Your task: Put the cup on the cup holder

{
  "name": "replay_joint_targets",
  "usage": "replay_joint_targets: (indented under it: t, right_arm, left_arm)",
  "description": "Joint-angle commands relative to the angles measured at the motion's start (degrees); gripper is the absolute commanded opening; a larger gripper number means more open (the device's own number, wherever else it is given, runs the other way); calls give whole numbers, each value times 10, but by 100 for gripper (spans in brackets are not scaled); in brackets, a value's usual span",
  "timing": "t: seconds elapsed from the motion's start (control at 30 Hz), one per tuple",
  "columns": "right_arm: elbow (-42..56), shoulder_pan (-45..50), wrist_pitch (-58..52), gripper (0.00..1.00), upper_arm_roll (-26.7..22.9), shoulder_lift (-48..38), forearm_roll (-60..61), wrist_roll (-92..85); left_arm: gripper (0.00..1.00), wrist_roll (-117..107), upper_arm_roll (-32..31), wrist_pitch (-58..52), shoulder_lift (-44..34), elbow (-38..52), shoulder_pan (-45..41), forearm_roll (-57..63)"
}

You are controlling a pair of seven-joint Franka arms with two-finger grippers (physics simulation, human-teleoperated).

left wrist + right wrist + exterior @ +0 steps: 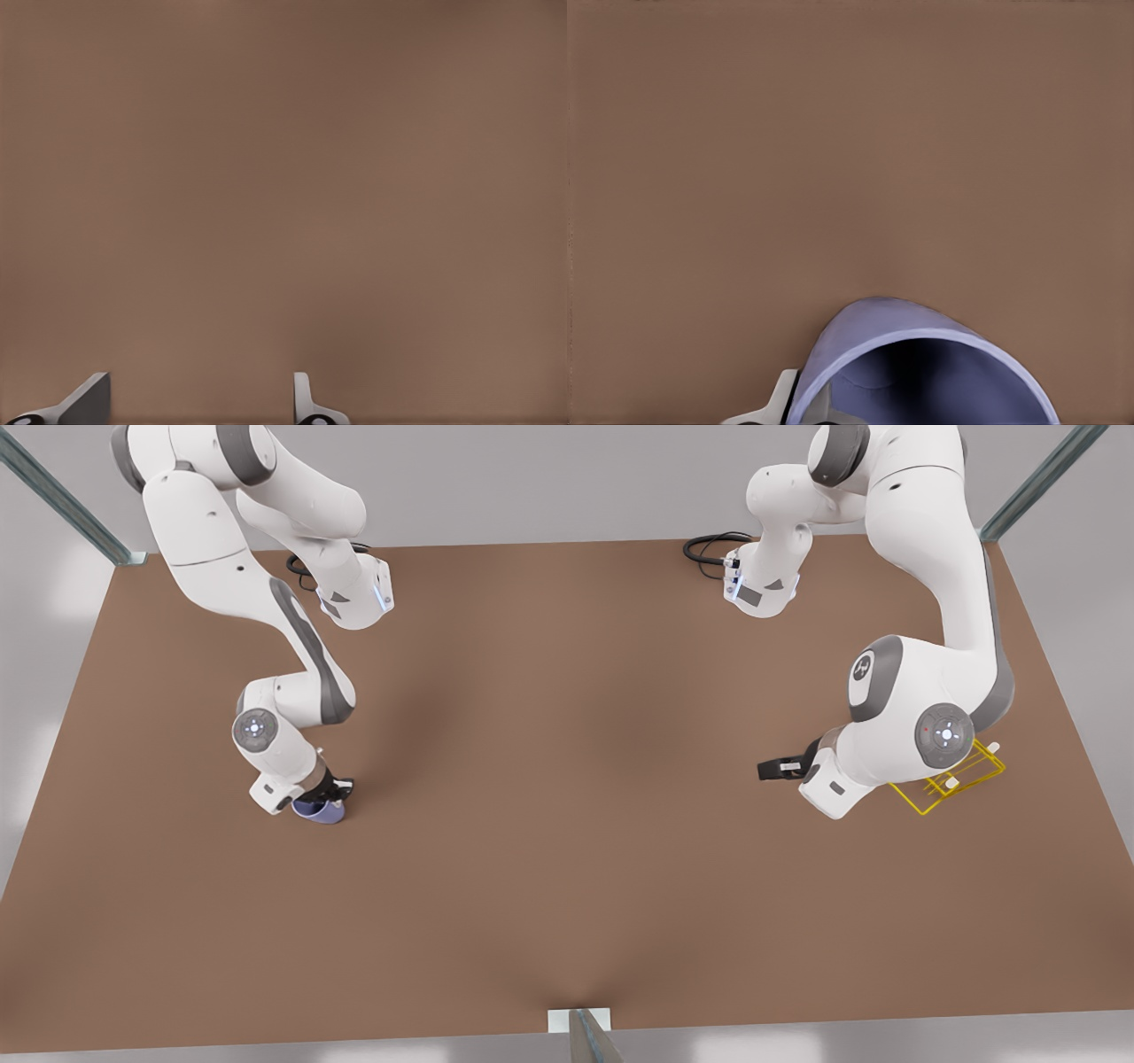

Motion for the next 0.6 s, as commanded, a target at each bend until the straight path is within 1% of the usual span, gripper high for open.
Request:
replay_joint_targets:
  t: [0.0,0.1,0.13,0.23,0.27,0.3,0.43,0.5,0.57]
  right_arm:
    - [0,-13,-19,21,20,-13,-1,4]
    - [1,-16,-63,21,23,-38,-1,5]
    - [5,-15,-77,21,34,-42,-1,8]
    - [42,-2,-149,21,52,-31,7,47]
    - [46,4,-154,21,73,-31,22,73]
    - [50,20,-154,21,82,-25,34,85]
    - [123,126,-164,21,81,12,109,153]
    - [168,146,-159,21,81,45,136,179]
    - [211,157,-125,21,81,75,173,185]
  left_arm:
    - [100,-2,0,0,-1,0,-1,0]
    - [100,-2,0,0,-1,0,0,0]
    - [100,-2,-1,0,-1,0,2,0]
    - [100,-5,0,1,0,0,-4,0]
    - [100,-5,-1,1,-1,0,-3,0]
    - [100,-4,0,0,-1,0,-2,0]
    - [100,-4,0,1,-1,0,-3,0]
    - [100,-4,0,0,-1,0,-2,0]
    - [100,-4,0,0,-1,0,-3,0]
